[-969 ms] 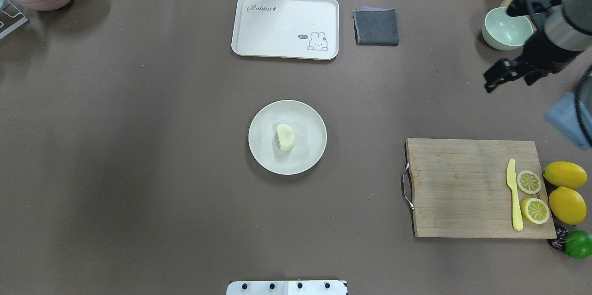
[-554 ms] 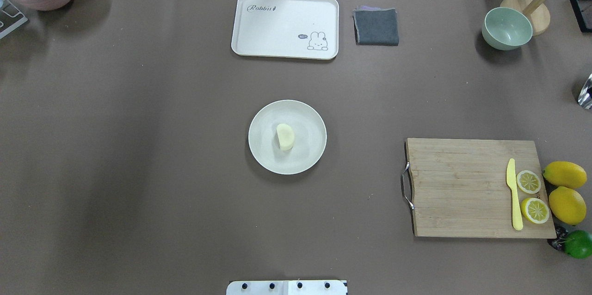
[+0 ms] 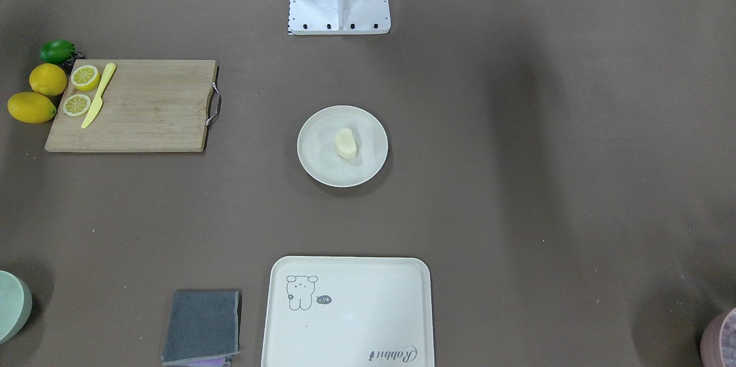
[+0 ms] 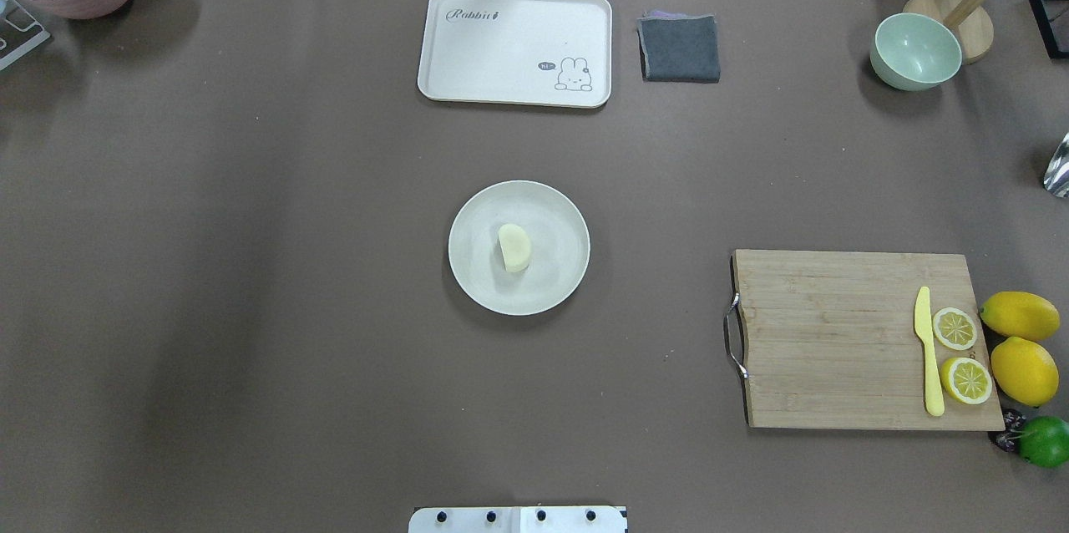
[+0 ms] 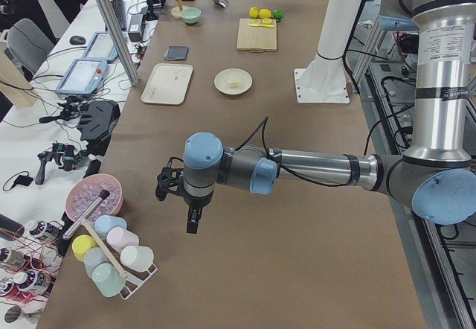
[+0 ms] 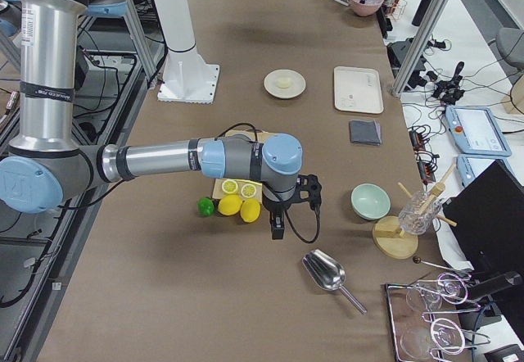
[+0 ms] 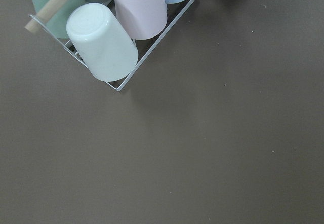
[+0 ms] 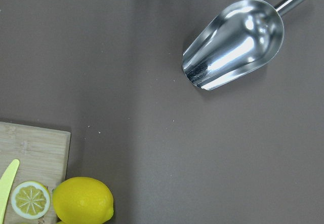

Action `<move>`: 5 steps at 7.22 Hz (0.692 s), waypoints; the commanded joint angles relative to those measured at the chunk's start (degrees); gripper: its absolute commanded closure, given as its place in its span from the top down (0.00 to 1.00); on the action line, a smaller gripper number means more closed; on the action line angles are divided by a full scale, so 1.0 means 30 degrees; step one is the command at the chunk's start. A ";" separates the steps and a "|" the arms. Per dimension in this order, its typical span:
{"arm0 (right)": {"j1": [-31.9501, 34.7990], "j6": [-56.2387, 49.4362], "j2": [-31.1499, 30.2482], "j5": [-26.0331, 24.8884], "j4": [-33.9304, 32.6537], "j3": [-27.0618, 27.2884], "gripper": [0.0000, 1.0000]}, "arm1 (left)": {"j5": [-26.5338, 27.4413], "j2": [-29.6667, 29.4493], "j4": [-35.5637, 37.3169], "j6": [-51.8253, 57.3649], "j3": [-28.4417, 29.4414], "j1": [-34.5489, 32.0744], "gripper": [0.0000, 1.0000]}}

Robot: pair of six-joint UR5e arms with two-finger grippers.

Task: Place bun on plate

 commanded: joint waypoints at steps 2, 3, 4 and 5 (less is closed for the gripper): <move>0.0061 0.0287 0.0064 -0.0049 -0.0023 -0.0083 1.00 | -0.0008 -0.0144 0.0051 -0.0033 -0.0064 0.0065 0.98; 0.0061 0.0346 0.0122 -0.0049 -0.0023 -0.0083 1.00 | -0.0008 -0.0145 0.0051 -0.0062 -0.0065 0.0065 0.98; 0.0061 0.0347 0.0123 -0.0049 -0.0023 -0.0083 1.00 | 0.0021 -0.0203 0.0051 -0.0091 -0.0007 0.0094 0.98; 0.0061 0.0347 0.0152 -0.0049 -0.0023 -0.0083 1.00 | -0.0008 -0.0175 0.0051 -0.0091 -0.0093 0.0066 0.98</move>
